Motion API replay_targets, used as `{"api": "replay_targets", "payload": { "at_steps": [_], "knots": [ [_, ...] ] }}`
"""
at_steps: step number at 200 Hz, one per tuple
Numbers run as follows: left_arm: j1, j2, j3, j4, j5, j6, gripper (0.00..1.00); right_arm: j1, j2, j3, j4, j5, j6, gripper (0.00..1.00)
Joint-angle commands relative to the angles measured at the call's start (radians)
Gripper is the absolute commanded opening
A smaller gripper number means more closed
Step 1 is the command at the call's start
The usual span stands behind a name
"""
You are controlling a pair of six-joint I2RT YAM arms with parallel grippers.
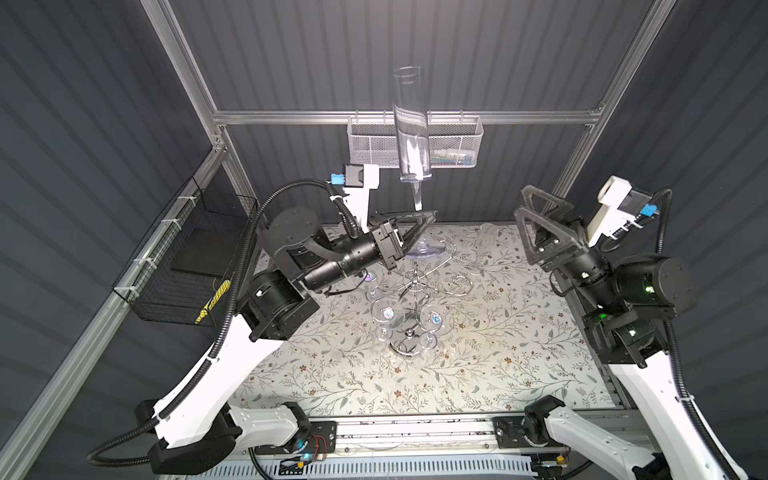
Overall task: Take the wine glass off the wine glass rack
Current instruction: 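Open the right gripper and draw it back while the left holds the glass upright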
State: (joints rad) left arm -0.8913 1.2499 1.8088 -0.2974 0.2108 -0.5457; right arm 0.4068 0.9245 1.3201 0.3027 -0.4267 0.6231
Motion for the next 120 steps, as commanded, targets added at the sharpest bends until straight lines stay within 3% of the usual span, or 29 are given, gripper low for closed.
{"api": "replay_targets", "payload": {
  "at_steps": [1,20,50,120],
  "knots": [
    [0.002,0.023,0.051,-0.248,-0.12,0.342,0.0,0.007,0.05,0.076,-0.046,0.001,0.133,0.99],
    [0.001,0.022,0.056,-0.296,-0.181,0.451,0.0,0.038,0.104,0.116,-0.017,-0.026,0.164,0.99],
    [0.002,0.044,0.088,-0.391,-0.215,0.574,0.0,0.118,0.164,0.167,0.008,-0.045,0.091,0.99],
    [0.001,0.031,0.06,-0.407,-0.245,0.644,0.0,0.195,0.292,0.275,-0.094,-0.019,0.049,0.93]
  ]
}}
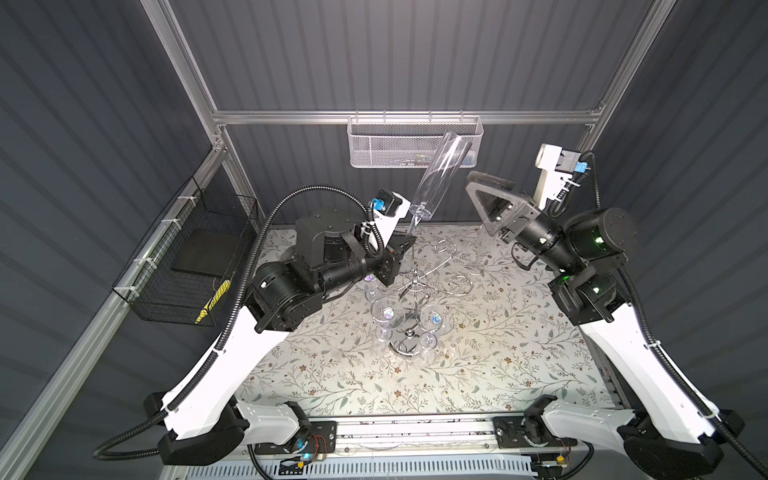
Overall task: Take the wine glass off the wine glass rack
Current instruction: 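Open the right gripper and draw it back while the left holds the glass upright, then reach the right gripper to the bowl of the glass held by the left gripper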
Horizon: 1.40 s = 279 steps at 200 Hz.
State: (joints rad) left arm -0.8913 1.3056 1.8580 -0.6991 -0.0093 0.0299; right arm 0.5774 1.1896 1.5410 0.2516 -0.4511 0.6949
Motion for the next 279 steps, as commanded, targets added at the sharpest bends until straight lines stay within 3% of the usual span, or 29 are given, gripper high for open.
{"api": "replay_targets", "payload": {
  "at_steps": [1,61,165,279],
  "knots": [
    [0.001,-0.025,0.01,-0.006,-0.025,0.07,0.0,0.025,0.027,0.056,-0.047,0.007,-0.025,0.93],
    [0.001,-0.022,0.007,-0.033,-0.017,0.083,0.0,0.088,0.061,0.077,-0.097,0.099,-0.129,0.83],
    [0.001,-0.006,0.017,-0.086,-0.009,0.138,0.0,0.094,0.089,0.062,-0.054,0.183,-0.119,0.64],
    [0.001,-0.027,0.003,-0.097,-0.02,0.173,0.0,0.095,0.107,0.048,-0.008,0.176,-0.096,0.37]
  ]
}}
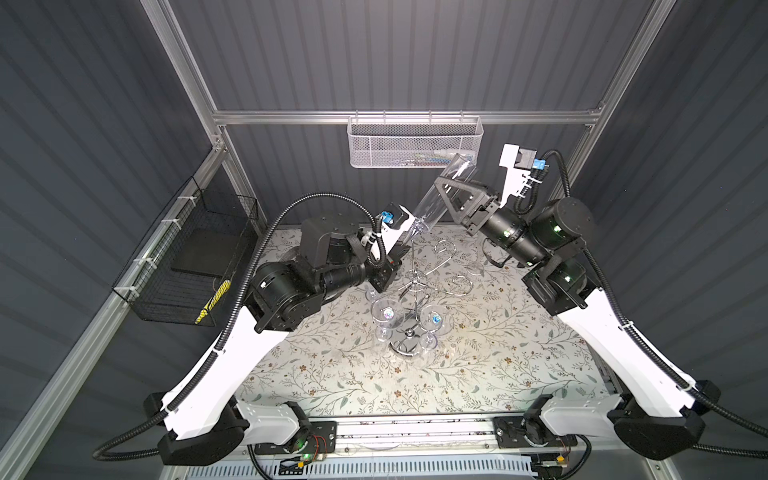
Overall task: Take the wine glass off the wine glass rack
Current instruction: 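Reach the right gripper to the bowl of the glass held by the left gripper, then grasp the glass bowl with the right gripper while the left gripper releases and withdraws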
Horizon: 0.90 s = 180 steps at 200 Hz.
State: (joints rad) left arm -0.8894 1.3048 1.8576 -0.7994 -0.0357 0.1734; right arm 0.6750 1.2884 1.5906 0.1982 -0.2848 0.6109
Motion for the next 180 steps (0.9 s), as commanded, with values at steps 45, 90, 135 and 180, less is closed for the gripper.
{"api": "replay_targets", "payload": {
  "at_steps": [45,90,135,180],
  "knots": [
    [-0.002,-0.051,-0.022,0.028,-0.02,0.021,0.15,-0.004,0.002,-0.005,0.049,0.006,-0.027,0.33],
    [-0.001,-0.16,-0.135,0.137,-0.014,-0.032,0.49,-0.004,-0.013,-0.001,0.037,0.024,-0.067,0.32],
    [-0.001,-0.228,-0.159,0.118,-0.028,-0.08,0.54,-0.017,-0.021,0.037,0.007,0.046,-0.143,0.3],
    [-0.002,-0.307,-0.196,0.086,-0.072,-0.12,0.53,-0.058,-0.031,0.106,-0.091,0.119,-0.313,0.3]
  ]
}}
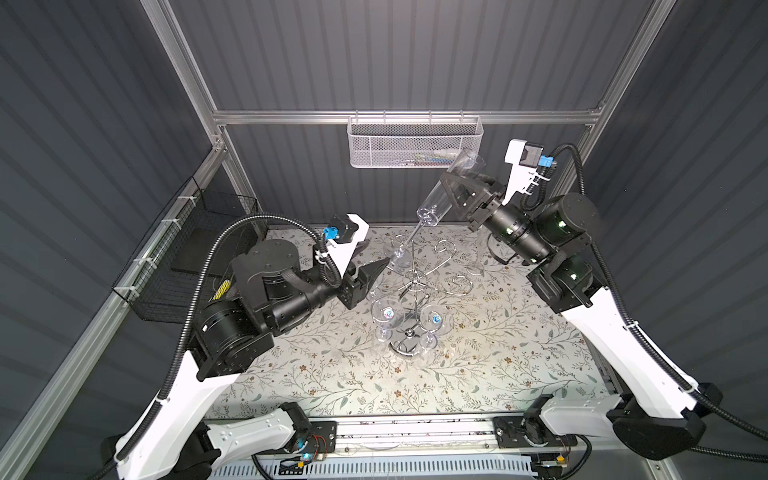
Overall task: Take the wine glass off the wine glass rack
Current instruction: 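Grasp the glass bowl with the right gripper while the left gripper releases and withdraws, then carry the flute glass with the right gripper toward the far table corner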
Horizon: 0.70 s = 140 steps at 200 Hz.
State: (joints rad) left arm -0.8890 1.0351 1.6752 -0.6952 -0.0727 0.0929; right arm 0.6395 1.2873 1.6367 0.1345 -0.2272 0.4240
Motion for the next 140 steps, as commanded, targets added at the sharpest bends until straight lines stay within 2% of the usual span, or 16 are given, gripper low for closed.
{"api": "replay_targets", "payload": {
  "at_steps": [1,65,140],
  "knots": [
    [-0.002,-0.038,-0.014,-0.021,-0.036,-0.04,0.53,-0.023,-0.03,0.061,-0.03,0.062,-0.131,0.3],
    [-0.001,-0.074,-0.029,-0.058,-0.073,-0.068,0.5,-0.139,-0.076,0.052,-0.091,0.136,-0.272,0.29],
    [-0.001,-0.064,-0.061,-0.05,-0.074,-0.093,0.48,-0.232,-0.215,-0.162,-0.142,0.303,-0.448,0.29]
  ]
}}
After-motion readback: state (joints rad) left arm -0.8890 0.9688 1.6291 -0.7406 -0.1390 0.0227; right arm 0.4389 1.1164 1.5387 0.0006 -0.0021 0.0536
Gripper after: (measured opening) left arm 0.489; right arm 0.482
